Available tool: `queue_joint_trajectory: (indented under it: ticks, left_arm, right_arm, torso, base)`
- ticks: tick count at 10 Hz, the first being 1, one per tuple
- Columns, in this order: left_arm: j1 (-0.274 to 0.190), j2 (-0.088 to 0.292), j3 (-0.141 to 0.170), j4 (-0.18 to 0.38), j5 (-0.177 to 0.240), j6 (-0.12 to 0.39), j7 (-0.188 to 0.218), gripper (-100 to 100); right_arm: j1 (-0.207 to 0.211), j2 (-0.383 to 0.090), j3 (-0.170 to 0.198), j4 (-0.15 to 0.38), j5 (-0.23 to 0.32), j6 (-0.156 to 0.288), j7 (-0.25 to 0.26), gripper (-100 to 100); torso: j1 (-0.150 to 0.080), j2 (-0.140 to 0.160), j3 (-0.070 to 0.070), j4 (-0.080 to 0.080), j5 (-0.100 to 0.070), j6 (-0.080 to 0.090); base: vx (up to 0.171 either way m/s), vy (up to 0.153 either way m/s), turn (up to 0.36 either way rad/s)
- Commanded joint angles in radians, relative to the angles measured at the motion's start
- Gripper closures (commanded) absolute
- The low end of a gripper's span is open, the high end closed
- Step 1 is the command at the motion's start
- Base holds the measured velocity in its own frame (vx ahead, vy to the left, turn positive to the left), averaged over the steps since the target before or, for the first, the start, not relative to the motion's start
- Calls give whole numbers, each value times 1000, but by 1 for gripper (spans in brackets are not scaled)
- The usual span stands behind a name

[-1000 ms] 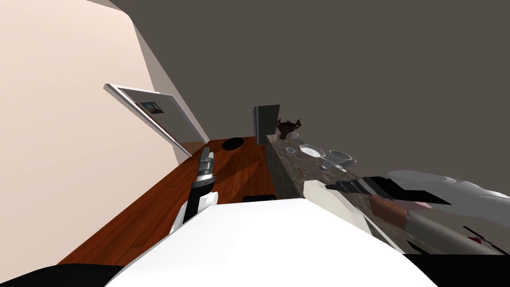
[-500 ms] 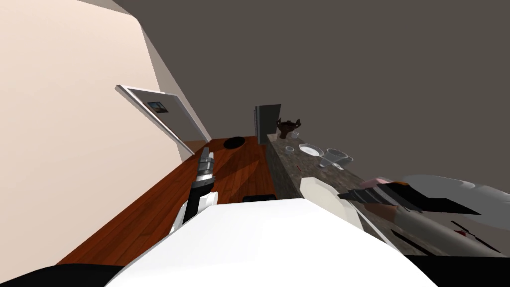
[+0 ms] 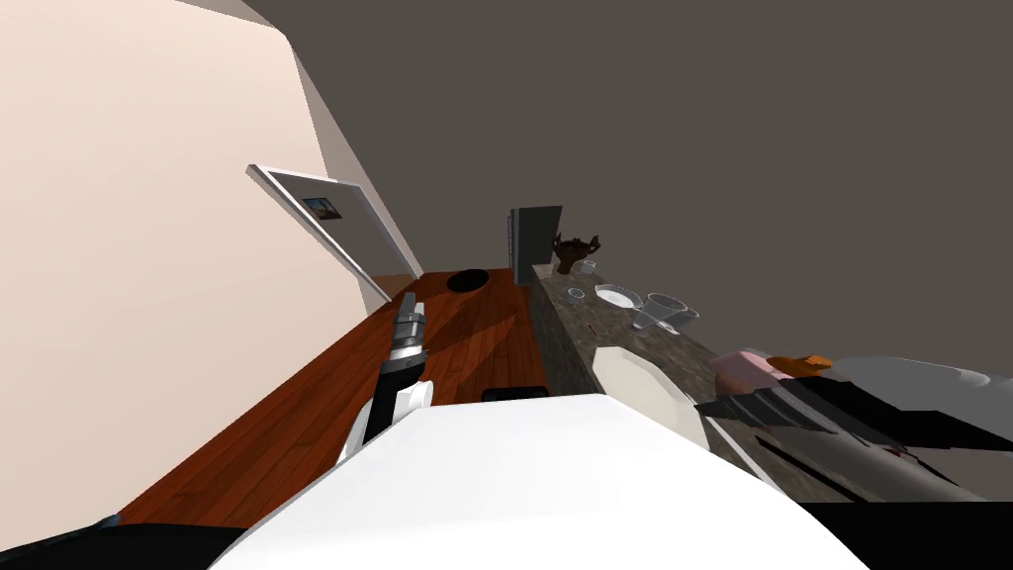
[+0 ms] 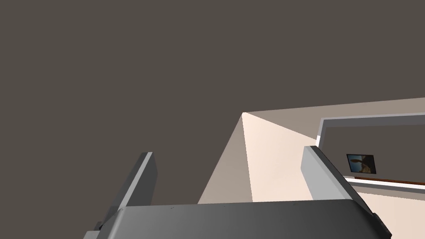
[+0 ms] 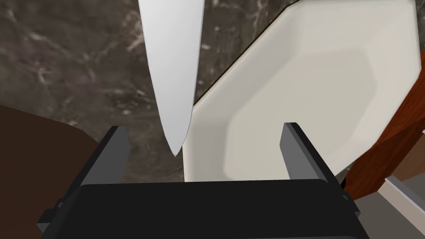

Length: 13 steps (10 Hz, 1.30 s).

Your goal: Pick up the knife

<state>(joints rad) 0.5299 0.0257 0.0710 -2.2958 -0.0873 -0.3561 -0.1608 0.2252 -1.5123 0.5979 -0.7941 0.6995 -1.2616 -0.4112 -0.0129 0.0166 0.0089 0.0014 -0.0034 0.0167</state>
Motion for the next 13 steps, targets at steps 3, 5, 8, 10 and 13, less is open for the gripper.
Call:
queue_joint_trajectory:
  ticks: [3,5,8,10,13]
  left_arm:
    - [0,0,0,0,0,0,0,0]
    - [0,0,0,0,0,0,0,0]
    - [0,0,0,0,0,0,0,0]
    - [0,0,0,0,0,0,0,0]
    - [0,0,0,0,0,0,0,0]
  right_arm:
    - [-99,91,3,78,91,32,-73,-100]
    - [-149,142,3,78,135,32,-134,-100]
    - [-156,156,3,78,135,32,-187,-100]
    - [-156,156,3,78,135,32,-187,-100]
    - [-158,141,6,86,149,51,-186,-100]
  torso:
    - [-13,-1,0,1,-2,-5]
    - [-20,-11,-7,-3,-8,-3]
    - [-21,-12,-7,-3,-9,-3]
    - [-20,-11,-7,-3,-10,-4]
    - [-16,-14,-8,-3,-11,-6]
  base:
    - [-41,-84,110]
    - [4,-1,-13]
    - [5,-5,-15]
    - [-14,14,46]
    - [9,91,33]
